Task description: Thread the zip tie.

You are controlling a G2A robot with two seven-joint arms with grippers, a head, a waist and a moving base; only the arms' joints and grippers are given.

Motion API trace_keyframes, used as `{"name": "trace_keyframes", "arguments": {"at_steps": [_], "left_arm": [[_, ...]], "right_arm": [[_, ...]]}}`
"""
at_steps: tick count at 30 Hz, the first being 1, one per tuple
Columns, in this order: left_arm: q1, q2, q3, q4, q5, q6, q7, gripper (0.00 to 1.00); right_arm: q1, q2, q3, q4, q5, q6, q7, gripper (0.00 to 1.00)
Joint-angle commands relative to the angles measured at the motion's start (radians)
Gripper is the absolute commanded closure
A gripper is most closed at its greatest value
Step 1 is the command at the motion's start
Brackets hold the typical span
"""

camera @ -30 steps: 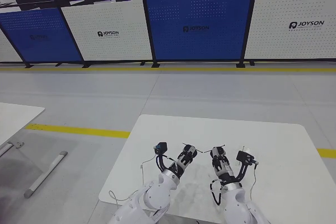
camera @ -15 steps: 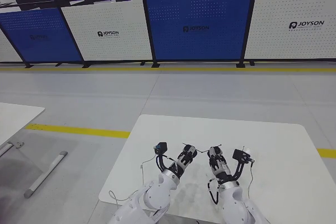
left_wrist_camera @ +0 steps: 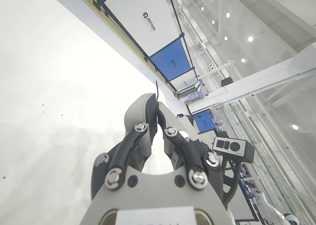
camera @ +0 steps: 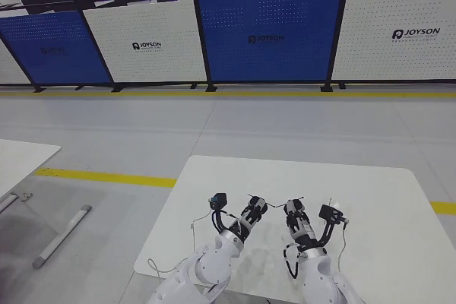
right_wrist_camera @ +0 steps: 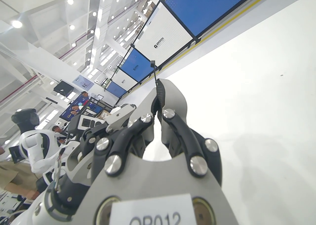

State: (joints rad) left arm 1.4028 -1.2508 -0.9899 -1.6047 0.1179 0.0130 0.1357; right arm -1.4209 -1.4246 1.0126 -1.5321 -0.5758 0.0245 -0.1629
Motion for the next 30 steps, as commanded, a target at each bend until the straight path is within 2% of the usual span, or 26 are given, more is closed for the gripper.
{"name": "trace_keyframes", "arguments": {"at_steps": [1, 11, 14, 30], "left_arm": [[0.0, 0.0, 0.0, 0.0, 0.0, 0.0, 0.0, 1.0], [0.0, 0.0, 0.0, 0.0, 0.0, 0.0, 0.0, 1.0], [0.0, 0.0, 0.0, 0.0, 0.0, 0.0, 0.0, 1.0], [0.0, 0.0, 0.0, 0.0, 0.0, 0.0, 0.0, 1.0]], "right_arm": [[-0.001, -0.001, 0.0, 0.0, -0.006, -0.002, -0.003, 1.0], [0.013, -0.007, -0.003, 0.016, -0.015, 0.008, 0.027, 1.0], [0.014, -0.009, -0.001, 0.015, -0.002, -0.006, 0.026, 1.0], [0.014, -0.009, -0.001, 0.015, -0.002, -0.006, 0.026, 1.0]]}}
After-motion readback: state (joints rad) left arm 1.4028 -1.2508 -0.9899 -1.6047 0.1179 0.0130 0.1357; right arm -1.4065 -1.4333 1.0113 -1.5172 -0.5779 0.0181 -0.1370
